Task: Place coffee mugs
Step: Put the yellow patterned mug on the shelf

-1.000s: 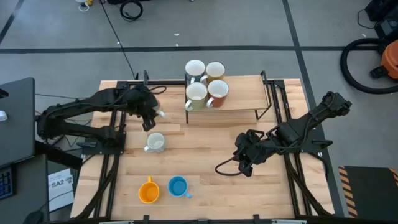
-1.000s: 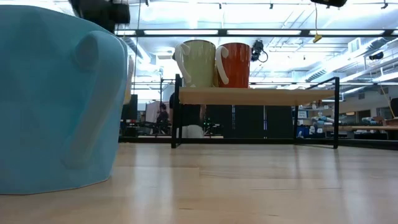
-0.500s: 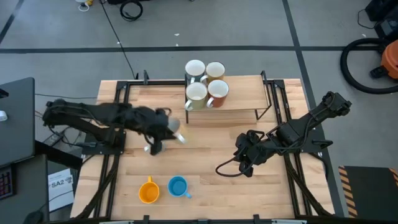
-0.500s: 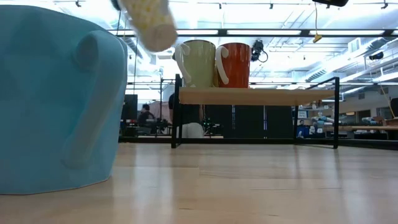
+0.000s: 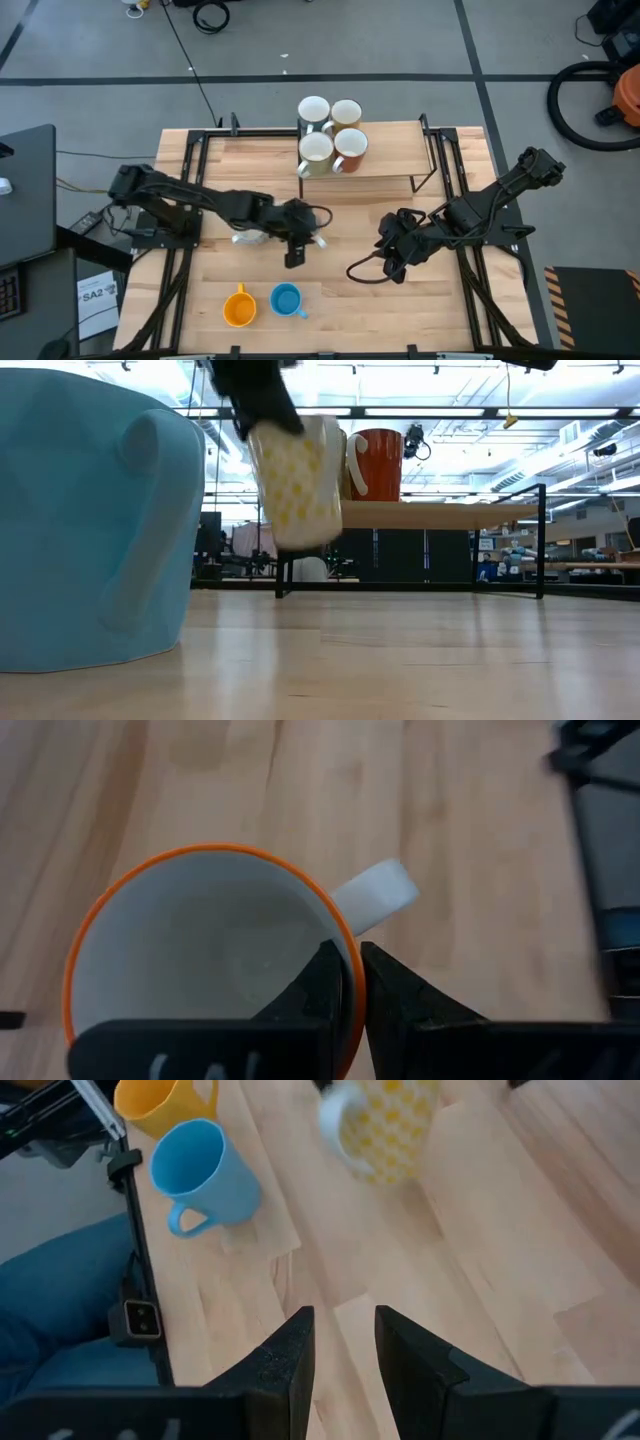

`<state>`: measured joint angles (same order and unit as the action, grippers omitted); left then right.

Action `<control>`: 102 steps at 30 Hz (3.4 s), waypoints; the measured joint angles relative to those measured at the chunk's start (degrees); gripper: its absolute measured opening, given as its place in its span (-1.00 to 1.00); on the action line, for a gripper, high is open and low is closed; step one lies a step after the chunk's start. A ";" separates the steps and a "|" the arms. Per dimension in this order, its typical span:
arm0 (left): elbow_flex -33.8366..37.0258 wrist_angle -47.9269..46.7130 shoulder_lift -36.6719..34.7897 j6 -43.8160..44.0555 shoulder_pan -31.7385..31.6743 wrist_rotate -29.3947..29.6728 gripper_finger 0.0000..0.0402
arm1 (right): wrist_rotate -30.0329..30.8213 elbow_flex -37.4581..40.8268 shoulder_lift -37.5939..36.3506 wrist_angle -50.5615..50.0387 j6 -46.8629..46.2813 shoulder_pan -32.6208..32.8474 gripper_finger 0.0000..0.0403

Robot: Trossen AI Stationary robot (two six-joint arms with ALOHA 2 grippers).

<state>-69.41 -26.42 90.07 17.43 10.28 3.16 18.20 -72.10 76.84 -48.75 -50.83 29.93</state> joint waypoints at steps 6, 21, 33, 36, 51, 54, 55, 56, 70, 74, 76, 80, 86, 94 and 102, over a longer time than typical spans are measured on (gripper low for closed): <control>0.07 0.81 6.18 -0.02 -0.26 3.04 -0.85 | 1.70 0.00 0.00 0.13 0.00 0.00 -0.44; 0.04 3.53 9.47 -0.13 -0.26 7.74 -0.81 | 1.94 0.00 0.02 0.31 0.00 0.00 -0.44; 0.04 3.51 9.48 -0.05 -0.26 7.56 -0.80 | 1.91 0.00 0.02 0.28 0.00 0.00 -0.44; 0.04 4.28 9.48 -0.04 -0.26 7.58 -0.77 | 1.93 0.00 0.02 0.28 0.00 0.00 -0.44; -0.04 7.22 9.29 -0.10 -0.24 7.54 -0.20 | 1.85 0.00 0.02 0.28 0.00 0.00 -0.44; -0.03 8.24 8.74 -0.11 -0.26 7.58 -0.18 | 1.83 0.00 0.02 0.29 0.00 0.00 -0.44; -0.04 8.58 8.63 -0.13 -0.26 7.58 -0.17 | 1.81 0.00 0.02 0.31 0.00 0.00 -0.44; -0.02 8.49 8.47 -0.11 -0.26 7.56 -0.17 | 1.81 0.00 0.02 0.31 0.00 0.00 -0.44; 0.07 8.00 -1.19 -8.70 0.29 6.30 -0.17 | 1.65 0.00 0.00 1.43 0.00 -0.07 -0.44; -0.01 3.99 -8.10 -12.13 0.67 6.00 -0.17 | 1.65 0.00 0.00 3.42 0.00 -0.07 -0.41; 0.49 1.28 -11.81 -13.39 1.17 6.03 -0.17 | 1.69 0.00 0.00 4.52 0.00 -0.07 -0.36; 4.85 -0.30 -20.12 -13.66 1.70 6.01 -0.17 | 3.83 0.00 0.00 6.12 0.01 -0.07 -0.22; 17.95 -0.15 -34.21 -10.29 1.97 6.57 -0.17 | 7.47 0.00 0.34 8.42 -2.13 -0.13 -0.07; 29.61 3.39 -46.49 -4.70 1.97 6.69 -0.17 | 7.71 0.00 6.53 16.02 -3.04 -1.50 -0.07; 31.28 5.71 -48.69 -5.03 1.97 6.68 -0.17 | 7.15 0.00 14.40 18.69 -1.18 -4.53 -0.07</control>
<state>-38.13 -20.71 41.38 12.40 12.25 9.85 25.36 -72.10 91.24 -30.06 -52.01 25.40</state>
